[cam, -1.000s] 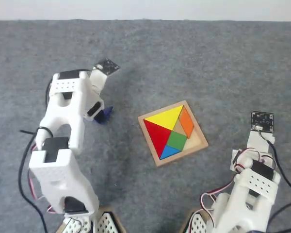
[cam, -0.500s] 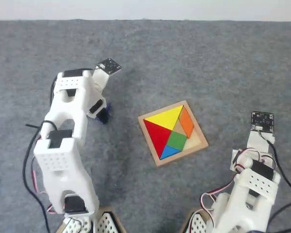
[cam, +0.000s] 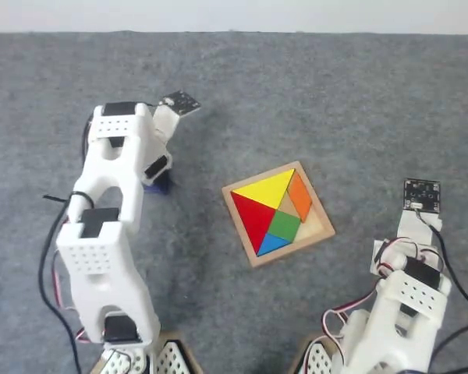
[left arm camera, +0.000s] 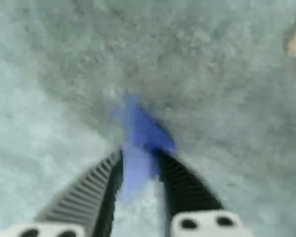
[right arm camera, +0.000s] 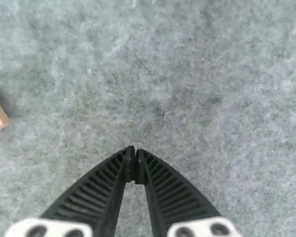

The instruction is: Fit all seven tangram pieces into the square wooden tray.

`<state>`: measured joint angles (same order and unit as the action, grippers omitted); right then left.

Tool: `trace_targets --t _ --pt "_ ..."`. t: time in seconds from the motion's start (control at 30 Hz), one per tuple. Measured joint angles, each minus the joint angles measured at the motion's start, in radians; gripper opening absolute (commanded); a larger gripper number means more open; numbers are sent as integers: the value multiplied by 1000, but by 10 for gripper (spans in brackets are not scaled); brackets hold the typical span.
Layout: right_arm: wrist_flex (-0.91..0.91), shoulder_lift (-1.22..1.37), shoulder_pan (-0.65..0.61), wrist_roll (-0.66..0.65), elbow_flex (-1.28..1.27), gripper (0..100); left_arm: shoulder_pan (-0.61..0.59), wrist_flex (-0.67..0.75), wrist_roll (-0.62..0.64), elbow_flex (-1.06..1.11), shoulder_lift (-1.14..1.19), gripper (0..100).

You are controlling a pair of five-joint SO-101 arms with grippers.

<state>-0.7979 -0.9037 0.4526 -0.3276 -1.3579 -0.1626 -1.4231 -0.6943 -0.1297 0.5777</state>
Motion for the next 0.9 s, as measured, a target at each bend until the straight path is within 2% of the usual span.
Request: trace_targets --t 0.17,0.27,0.43,0.67,0.9 --pt "0 0 0 0 0 9 -3 -26 18 32 -35 10" --pt "0 0 0 0 0 9 14 -31 18 127 -98 15" --pt "0 0 0 0 0 9 38 41 55 265 -209 160" --pt "0 0 0 0 0 9 17 115 69 253 -190 176" --pt "0 0 0 0 0 9 -26 114 74 78 -37 174"
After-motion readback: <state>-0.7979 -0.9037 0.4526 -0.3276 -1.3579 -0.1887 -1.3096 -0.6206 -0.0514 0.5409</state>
